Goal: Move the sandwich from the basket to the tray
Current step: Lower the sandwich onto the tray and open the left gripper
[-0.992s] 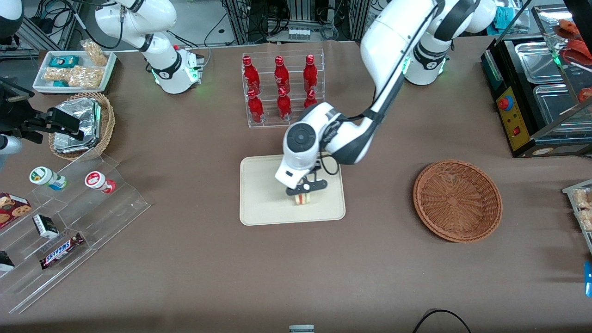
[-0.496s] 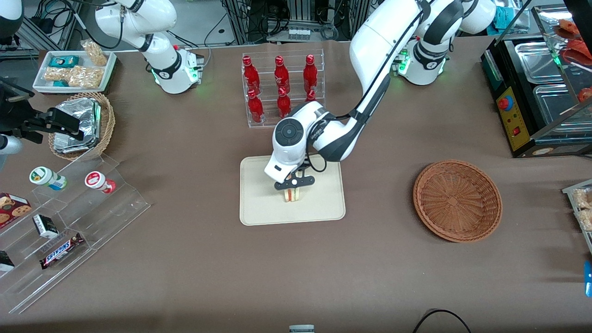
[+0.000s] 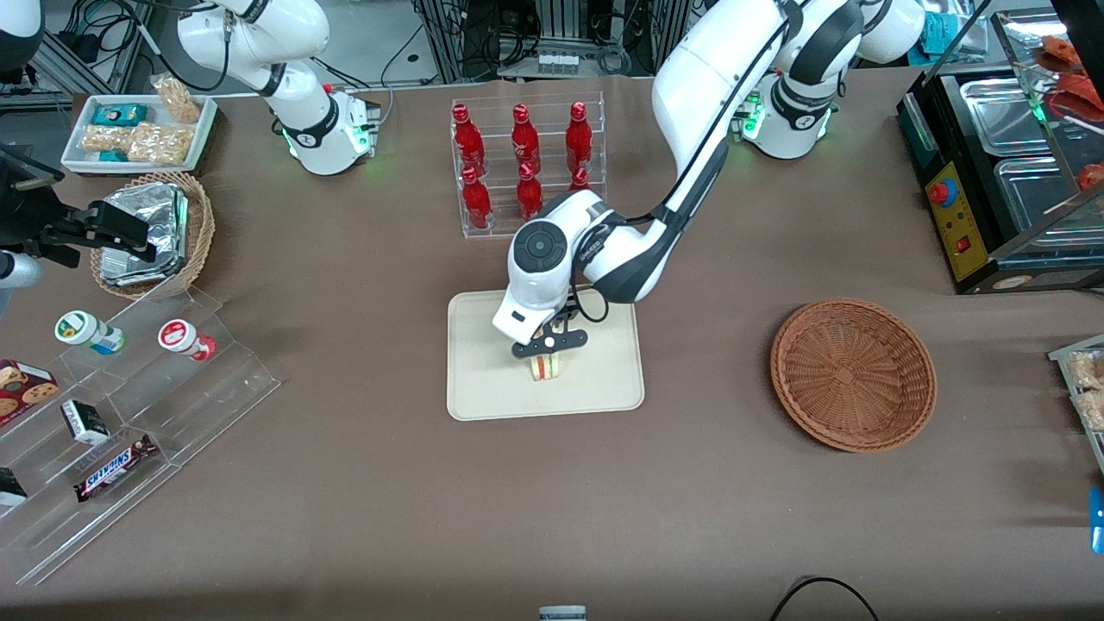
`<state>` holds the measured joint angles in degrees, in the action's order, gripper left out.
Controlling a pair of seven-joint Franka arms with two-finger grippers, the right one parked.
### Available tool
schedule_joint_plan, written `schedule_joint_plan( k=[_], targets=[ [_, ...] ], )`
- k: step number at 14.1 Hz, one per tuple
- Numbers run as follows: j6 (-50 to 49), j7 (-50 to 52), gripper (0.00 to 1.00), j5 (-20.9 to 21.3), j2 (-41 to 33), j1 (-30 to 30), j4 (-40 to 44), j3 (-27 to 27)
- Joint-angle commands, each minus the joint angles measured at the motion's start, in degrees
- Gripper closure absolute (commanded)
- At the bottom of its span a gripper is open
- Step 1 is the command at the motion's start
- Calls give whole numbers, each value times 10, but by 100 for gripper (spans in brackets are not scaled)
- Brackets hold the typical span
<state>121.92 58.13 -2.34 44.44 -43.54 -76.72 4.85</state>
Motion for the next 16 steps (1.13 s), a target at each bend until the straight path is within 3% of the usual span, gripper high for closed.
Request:
schedule_joint_plan(
  k=[1, 8, 16],
  targets=[
    [-56, 10, 0, 11, -64, -1, -7, -10],
    [-169, 17, 0, 2, -162, 0, -90, -103],
    [-164, -168, 0, -1, -265, 0, -219, -222]
  ],
)
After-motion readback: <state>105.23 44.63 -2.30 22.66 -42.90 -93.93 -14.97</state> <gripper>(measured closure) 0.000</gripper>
